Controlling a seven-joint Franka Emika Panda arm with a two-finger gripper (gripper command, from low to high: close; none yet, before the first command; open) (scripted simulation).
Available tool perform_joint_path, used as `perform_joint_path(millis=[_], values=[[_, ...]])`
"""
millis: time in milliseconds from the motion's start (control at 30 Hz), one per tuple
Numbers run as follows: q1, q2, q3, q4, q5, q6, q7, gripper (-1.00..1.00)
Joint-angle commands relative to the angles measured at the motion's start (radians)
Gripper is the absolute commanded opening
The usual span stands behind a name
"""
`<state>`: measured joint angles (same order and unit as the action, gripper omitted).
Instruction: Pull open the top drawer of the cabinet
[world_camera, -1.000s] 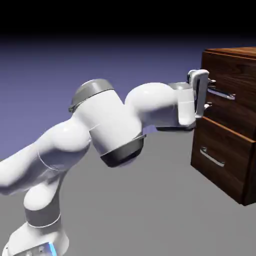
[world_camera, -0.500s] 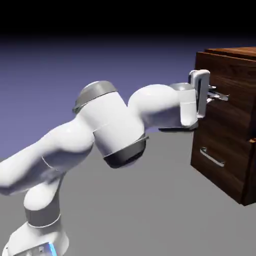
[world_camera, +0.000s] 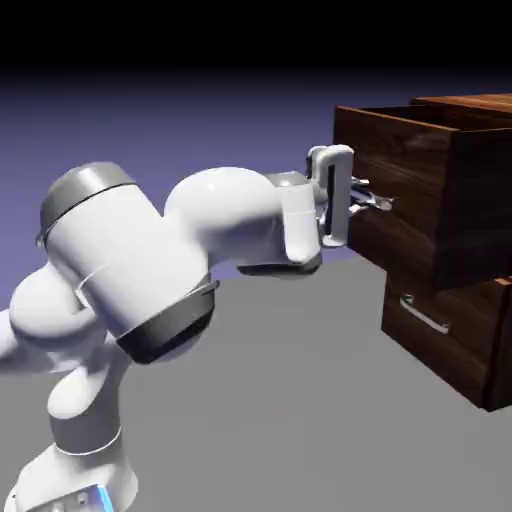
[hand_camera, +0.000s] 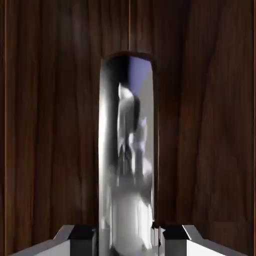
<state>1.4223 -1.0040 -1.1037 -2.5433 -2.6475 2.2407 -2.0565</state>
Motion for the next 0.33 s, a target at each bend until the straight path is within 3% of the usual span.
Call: perform_joint_path(millis=[0,100,133,300], values=[[-0.032,-0.017,0.029,-0.036,0.016,-0.007,-0.009,-1.0],[-0.115,-0.069,0.103,-0.131,0.054,-0.024,-0.031,-1.0],[-0.115,-0.069,0.103,-0.131,0.054,-0.024,-0.031,1.0],[-0.242,-0.163,0.222,-0.271,0.132,-0.036,-0.07,1.0]])
